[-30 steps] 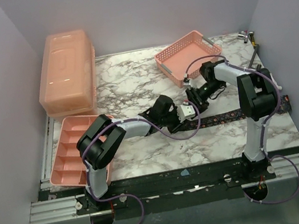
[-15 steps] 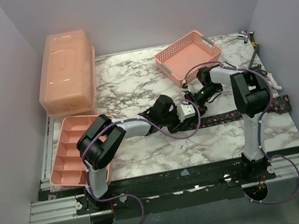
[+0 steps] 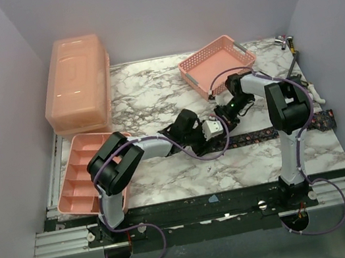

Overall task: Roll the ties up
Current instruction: Roll the tie at the center of the board.

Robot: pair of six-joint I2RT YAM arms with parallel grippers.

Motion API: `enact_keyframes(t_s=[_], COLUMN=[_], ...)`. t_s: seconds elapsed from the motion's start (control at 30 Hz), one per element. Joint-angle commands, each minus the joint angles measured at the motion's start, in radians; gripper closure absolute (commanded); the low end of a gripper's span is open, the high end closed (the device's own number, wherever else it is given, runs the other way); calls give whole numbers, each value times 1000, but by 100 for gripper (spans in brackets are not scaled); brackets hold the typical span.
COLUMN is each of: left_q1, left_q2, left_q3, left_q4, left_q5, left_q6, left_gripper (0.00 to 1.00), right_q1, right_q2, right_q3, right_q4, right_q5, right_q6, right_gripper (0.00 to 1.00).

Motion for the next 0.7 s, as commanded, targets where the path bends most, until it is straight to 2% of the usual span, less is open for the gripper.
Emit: enact_keyframes(t_s=[0.0, 0.17, 0.43, 0.67], left_q1=[9, 9, 9, 8], left_q2=[-26, -56, -66, -23], left_q3=[-33, -53, -36, -10], left_q4=[-10, 42, 70, 59], left_q5=[71, 80, 35, 15], left_q6=[2, -5, -41, -69], left_gripper=[45, 41, 8, 8], right_q1=[-1, -1, 2, 9], right_q2=[16, -1, -27, -52], right_q3=[-18, -40, -59, -59], right_q4=[2, 1, 6, 2], right_q5=[95, 81, 43, 12], right_q6=[-64, -75, -77, -70], right_gripper=[100, 100, 99, 99])
